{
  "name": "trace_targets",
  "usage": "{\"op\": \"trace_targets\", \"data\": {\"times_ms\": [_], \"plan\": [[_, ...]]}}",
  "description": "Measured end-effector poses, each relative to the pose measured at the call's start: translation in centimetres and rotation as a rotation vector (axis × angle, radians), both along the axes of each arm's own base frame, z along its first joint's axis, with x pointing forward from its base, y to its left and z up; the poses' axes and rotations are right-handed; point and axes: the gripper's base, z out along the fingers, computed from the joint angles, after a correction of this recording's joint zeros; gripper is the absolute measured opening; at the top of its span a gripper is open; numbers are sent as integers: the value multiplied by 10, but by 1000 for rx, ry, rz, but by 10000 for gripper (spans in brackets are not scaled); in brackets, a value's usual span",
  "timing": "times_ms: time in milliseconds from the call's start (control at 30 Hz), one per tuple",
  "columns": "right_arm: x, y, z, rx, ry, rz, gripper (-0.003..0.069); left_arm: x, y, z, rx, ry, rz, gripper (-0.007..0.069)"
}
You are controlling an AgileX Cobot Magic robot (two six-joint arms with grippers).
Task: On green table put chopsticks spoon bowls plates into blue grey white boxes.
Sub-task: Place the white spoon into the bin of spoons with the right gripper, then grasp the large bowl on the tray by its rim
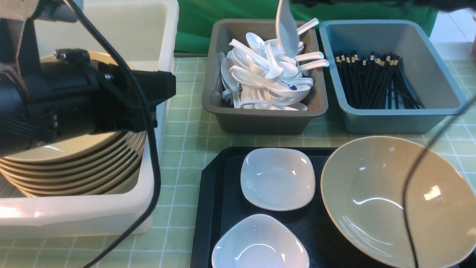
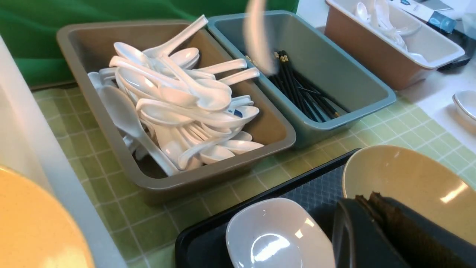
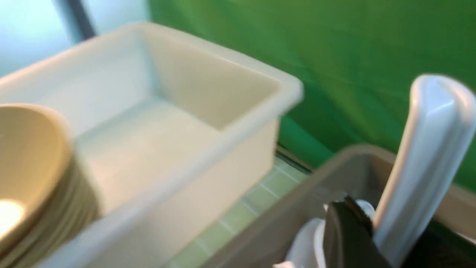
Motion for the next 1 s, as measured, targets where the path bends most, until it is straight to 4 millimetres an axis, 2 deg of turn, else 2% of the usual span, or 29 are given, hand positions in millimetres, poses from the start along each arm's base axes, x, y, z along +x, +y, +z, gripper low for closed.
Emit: {"op": "trace_targets", "data": {"times_ms": [33, 67, 100, 133, 200, 300, 333, 400, 433, 467, 533, 600, 633, 700, 767, 800, 833, 867, 933, 967, 1000], "plan": [[10, 2, -14, 5, 26, -15, 141, 0, 0, 0, 1, 5, -6, -1], [12, 2, -15, 7, 27, -18, 144, 0, 0, 0, 1, 5, -6, -1], [21, 4, -30, 7, 56, -26, 150, -1, -1, -1, 3, 13, -15, -1], [30, 6, -46, 12, 89, -33, 165, -3, -2, -2, 7, 26, -32, -1], [37, 8, -61, 10, 116, -36, 218, -5, -3, -4, 13, 47, -56, -1], [37, 9, -63, 10, 123, -23, 327, -7, -5, -6, 20, 71, -84, -1], [35, 8, -59, 14, 127, -2, 382, -8, -5, -6, 23, 79, -93, -1], [30, 6, -51, 20, 133, 42, 441, -9, -5, -7, 25, 89, -105, -1], [22, 0, -37, 17, 133, 111, 497, -10, -6, -7, 26, 93, -110, -1], [14, -8, -25, 13, 132, 160, 522, -10, -6, -7, 28, 93, -111, -1], [4, -17, -8, 5, 122, 211, 540, -9, -6, -7, 29, 91, -110, -1], [-33, -55, 47, -5, 94, 329, 557, -6, -6, -8, 5, 94, -93, -1], [-41, -59, 54, -7, 94, 353, 557, -5, -7, -8, -2, 97, -92, -1], [-68, -78, 88, -24, 54, 380, 548, 1, -10, -10, -39, 126, -89, -1], [-102, -87, 120, -61, 9, 391, 517, 12, -18, -14, -44, 156, -125, 0], [-111, -88, 129, -76, -6, 380, 498, 15, -22, -13, -43, 161, -148, 0], [-134, -88, 146, -122, -43, 361, 459, 26, -34, -15, -35, 186, -209, 0], [-141, -89, 151, -136, -56, 356, 452, 27, -37, -13, -34, 181, -223, 0], [-188, -84, 166, -191, -83, 342, 349, 43, -65, -13, -11, 214, -345, 0], [-204, -84, 170, -201, -100, 340, 323, 47, -75, -11, -6, 218, -383, 1], [-208, -83, 171, -203, -102, 341, 316, 48, -77, -14, 0, 226, -389, 1]]}}
